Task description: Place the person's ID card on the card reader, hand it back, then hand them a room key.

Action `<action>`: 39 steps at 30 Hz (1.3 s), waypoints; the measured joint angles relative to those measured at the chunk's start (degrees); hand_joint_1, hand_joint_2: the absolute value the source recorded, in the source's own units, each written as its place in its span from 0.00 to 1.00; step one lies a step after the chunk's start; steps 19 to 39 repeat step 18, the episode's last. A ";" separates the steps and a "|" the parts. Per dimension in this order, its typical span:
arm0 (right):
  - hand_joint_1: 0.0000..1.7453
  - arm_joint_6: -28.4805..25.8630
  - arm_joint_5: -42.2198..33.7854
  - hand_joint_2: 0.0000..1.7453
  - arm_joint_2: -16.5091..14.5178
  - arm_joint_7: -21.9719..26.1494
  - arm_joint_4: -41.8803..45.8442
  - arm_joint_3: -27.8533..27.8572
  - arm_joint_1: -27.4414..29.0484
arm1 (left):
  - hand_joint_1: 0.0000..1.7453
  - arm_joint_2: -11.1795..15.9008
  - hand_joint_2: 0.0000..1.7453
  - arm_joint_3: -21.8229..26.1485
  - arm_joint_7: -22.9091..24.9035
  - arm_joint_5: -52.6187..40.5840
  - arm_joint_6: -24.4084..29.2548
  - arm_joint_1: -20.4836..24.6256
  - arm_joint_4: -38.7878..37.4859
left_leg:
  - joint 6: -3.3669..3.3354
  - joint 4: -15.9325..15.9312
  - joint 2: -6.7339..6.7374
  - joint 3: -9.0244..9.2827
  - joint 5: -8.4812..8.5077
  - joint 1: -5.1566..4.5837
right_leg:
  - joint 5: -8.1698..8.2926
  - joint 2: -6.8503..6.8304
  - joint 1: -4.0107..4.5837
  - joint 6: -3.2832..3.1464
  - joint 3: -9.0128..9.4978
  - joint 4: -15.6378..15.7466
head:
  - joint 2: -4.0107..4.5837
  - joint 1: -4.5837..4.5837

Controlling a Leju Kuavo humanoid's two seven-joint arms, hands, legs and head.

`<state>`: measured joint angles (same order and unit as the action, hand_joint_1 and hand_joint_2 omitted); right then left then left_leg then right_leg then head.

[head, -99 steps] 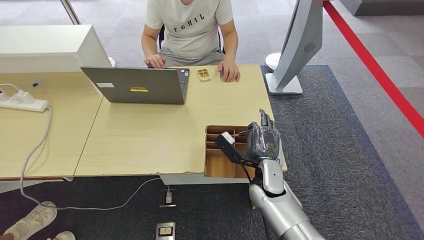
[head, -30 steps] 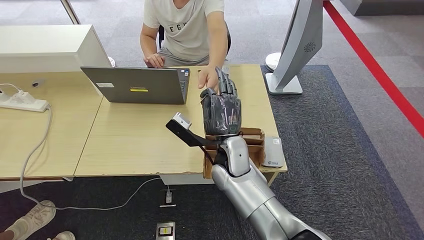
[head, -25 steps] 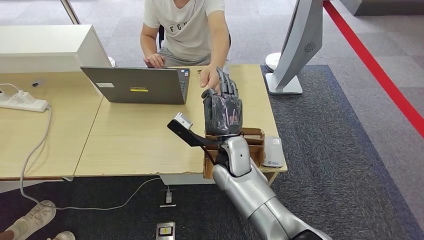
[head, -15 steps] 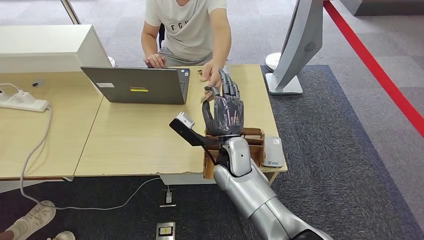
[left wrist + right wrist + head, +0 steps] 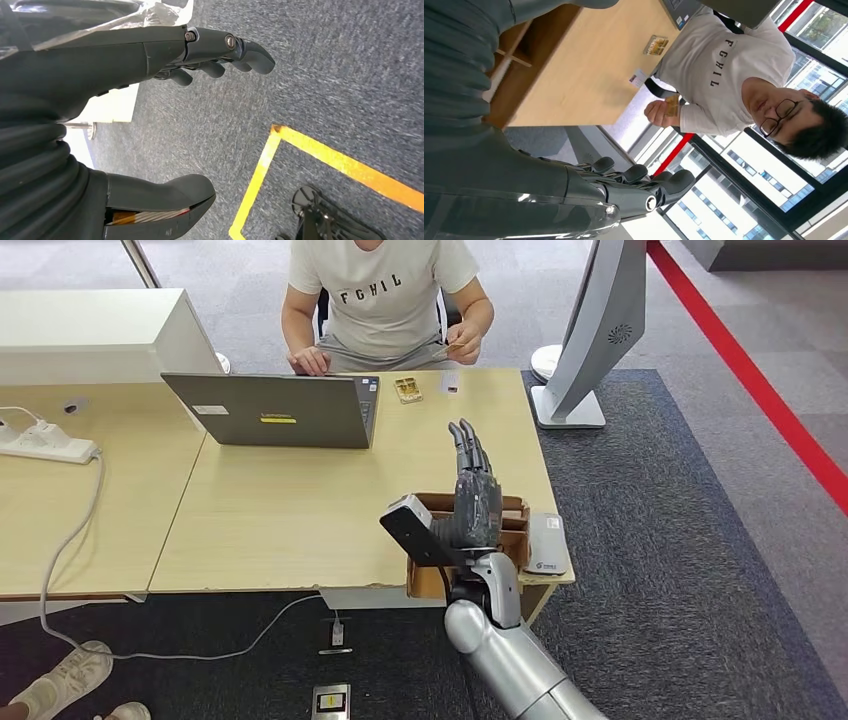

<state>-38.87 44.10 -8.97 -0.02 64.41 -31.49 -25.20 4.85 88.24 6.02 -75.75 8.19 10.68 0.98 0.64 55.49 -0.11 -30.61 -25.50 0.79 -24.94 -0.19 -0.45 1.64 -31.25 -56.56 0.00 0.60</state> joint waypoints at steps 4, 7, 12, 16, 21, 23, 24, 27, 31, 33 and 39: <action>0.00 1.00 -4.39 1.00 1.98 2.92 6.36 0.04 5.74 | 0.00 -0.05 1.00 0.00 0.87 -0.31 0.81 -0.02 -0.03 | 0.01 0.00 -0.02 0.01 -0.02 0.00 | -0.04 -0.04 0.00 0.00 0.05 0.02 | 0.00 0.01; 0.00 2.19 -6.39 1.00 3.17 4.37 10.62 0.04 9.16 | 0.00 -0.08 1.00 0.00 1.44 -0.60 1.14 -0.11 -0.05 | 0.01 0.00 0.02 -0.01 -0.02 0.00 | -0.03 -0.01 0.00 -0.04 -0.01 0.00 | 0.00 -0.01; 0.00 5.74 -12.27 1.00 4.72 10.46 16.57 0.08 14.54 | 0.00 -0.23 1.00 0.00 3.60 -1.85 2.33 0.06 -0.11 | 0.02 -0.01 -0.01 0.03 -0.03 0.01 | -0.05 -0.02 0.01 -0.03 0.05 0.01 | 0.00 0.01; 0.00 7.30 -20.04 1.00 5.54 16.40 20.44 0.16 18.08 | 0.00 -0.61 1.00 0.00 5.10 -2.36 4.86 0.20 -0.16 | 0.02 -0.01 -0.01 0.02 -0.03 0.01 | -0.05 -0.02 0.00 -0.03 0.04 0.01 | 0.00 0.00; 0.00 8.08 -24.82 1.00 5.72 19.69 21.93 0.16 19.12 | 0.00 -0.85 1.00 0.00 5.76 -2.58 6.34 0.27 -0.17 | 0.02 -0.01 -0.02 0.02 -0.03 0.00 | -0.05 -0.02 0.00 -0.03 0.04 0.01 | 0.00 0.00; 0.00 8.08 -24.82 1.00 5.72 19.69 21.93 0.16 19.12 | 0.00 -0.85 1.00 0.00 5.76 -2.58 6.34 0.27 -0.17 | 0.02 -0.01 -0.02 0.02 -0.03 0.00 | -0.05 -0.02 0.00 -0.03 0.04 0.01 | 0.00 0.00; 0.00 8.08 -24.82 1.00 5.72 19.69 21.93 0.16 19.12 | 0.00 -0.85 1.00 0.00 5.76 -2.58 6.34 0.27 -0.17 | 0.02 -0.01 -0.02 0.02 -0.03 0.00 | -0.05 -0.02 0.00 -0.03 0.04 0.01 | 0.00 0.00; 0.00 8.08 -24.82 1.00 5.72 19.69 21.93 0.16 19.12 | 0.00 -0.85 1.00 0.00 5.76 -2.58 6.34 0.27 -0.17 | 0.02 -0.01 -0.02 0.02 -0.03 0.00 | -0.05 -0.02 0.00 -0.03 0.04 0.01 | 0.00 0.00; 0.00 8.08 -24.82 1.00 5.72 19.69 21.93 0.16 19.12 | 0.00 -0.85 1.00 0.00 5.76 -2.58 6.34 0.27 -0.17 | 0.02 -0.01 -0.02 0.02 -0.03 0.00 | -0.05 -0.02 0.00 -0.03 0.04 0.01 | 0.00 0.00; 0.00 8.08 -24.82 1.00 5.72 19.69 21.93 0.16 19.12 | 0.00 -0.85 1.00 0.00 5.76 -2.58 6.34 0.27 -0.17 | 0.02 -0.01 -0.02 0.02 -0.03 0.00 | -0.05 -0.02 0.00 -0.03 0.04 0.01 | 0.00 0.00; 0.00 8.08 -24.82 1.00 5.72 19.69 21.93 0.16 19.12 | 0.00 -0.85 1.00 0.00 5.76 -2.58 6.34 0.27 -0.17 | 0.02 -0.01 -0.02 0.02 -0.03 0.00 | -0.05 -0.02 0.00 -0.03 0.04 0.01 | 0.00 0.00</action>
